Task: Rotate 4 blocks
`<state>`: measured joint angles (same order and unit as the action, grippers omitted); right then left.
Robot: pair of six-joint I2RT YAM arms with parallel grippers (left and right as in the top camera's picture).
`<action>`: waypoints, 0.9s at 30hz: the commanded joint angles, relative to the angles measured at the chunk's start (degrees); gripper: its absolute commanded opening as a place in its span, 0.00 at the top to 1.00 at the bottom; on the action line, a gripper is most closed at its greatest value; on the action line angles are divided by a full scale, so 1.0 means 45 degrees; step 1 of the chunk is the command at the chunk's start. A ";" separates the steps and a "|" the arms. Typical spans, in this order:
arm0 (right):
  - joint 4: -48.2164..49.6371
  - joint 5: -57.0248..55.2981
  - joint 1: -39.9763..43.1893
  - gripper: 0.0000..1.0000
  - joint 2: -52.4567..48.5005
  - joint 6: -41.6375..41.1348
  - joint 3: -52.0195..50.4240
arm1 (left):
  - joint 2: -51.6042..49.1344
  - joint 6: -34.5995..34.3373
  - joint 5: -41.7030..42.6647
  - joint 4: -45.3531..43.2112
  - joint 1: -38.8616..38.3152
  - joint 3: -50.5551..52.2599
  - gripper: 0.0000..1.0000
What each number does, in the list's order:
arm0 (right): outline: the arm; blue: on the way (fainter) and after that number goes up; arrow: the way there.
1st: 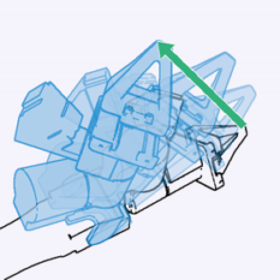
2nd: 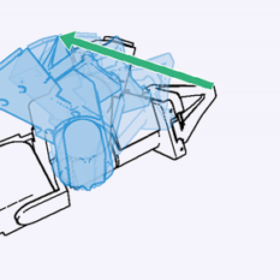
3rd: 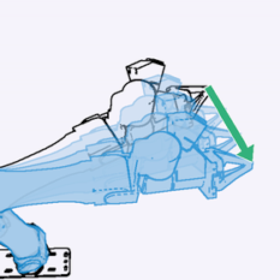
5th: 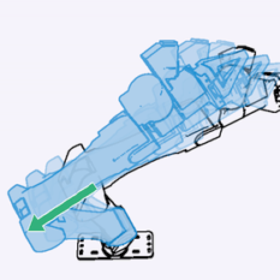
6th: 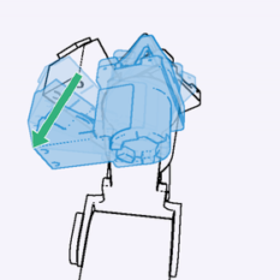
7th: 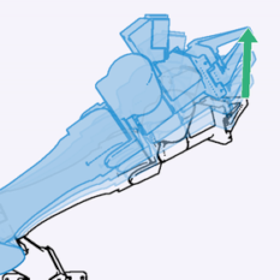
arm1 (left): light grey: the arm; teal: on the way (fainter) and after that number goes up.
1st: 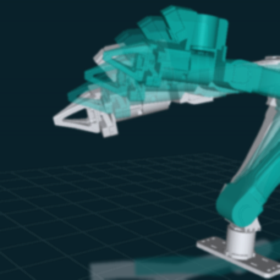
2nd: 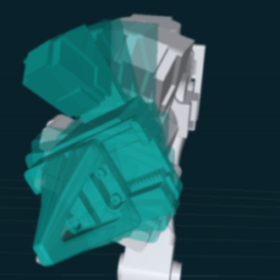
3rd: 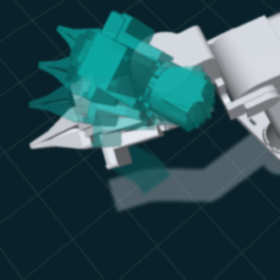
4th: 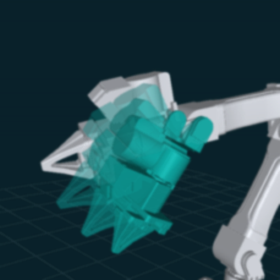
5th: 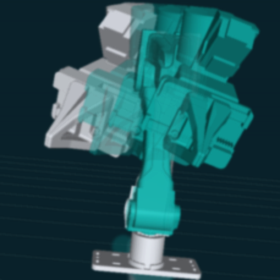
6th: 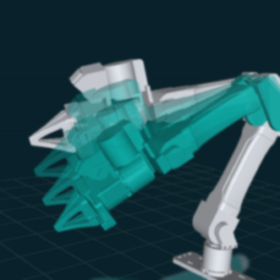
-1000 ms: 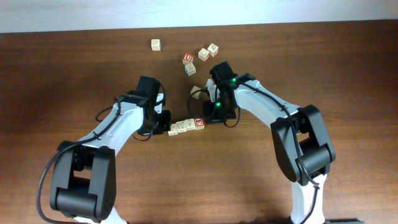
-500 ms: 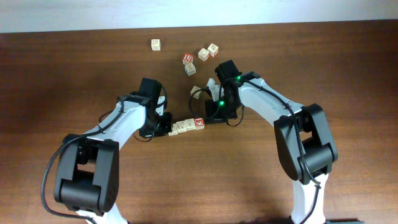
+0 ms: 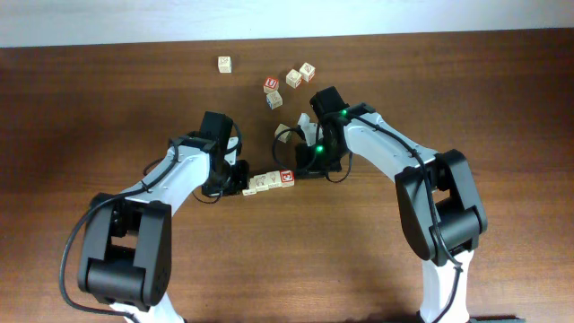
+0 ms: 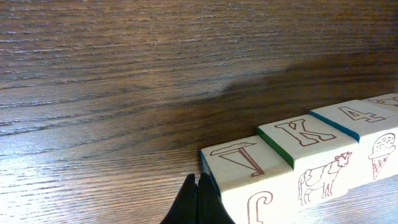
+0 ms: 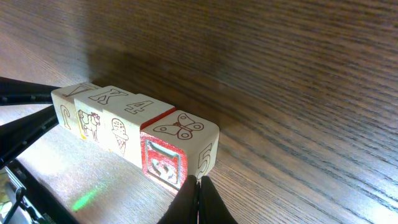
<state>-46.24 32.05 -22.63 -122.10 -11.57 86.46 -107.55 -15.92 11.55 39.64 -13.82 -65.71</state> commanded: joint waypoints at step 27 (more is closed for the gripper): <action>0.0000 0.0102 0.0024 0.95 -0.0209 -0.0544 0.0267 | -0.0073 -0.0325 -0.0282 0.1224 -0.0073 -0.1122 1.00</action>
<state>-46.24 32.08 -22.63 -122.10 -12.25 86.46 -107.57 -16.56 9.61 45.01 -13.87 -69.97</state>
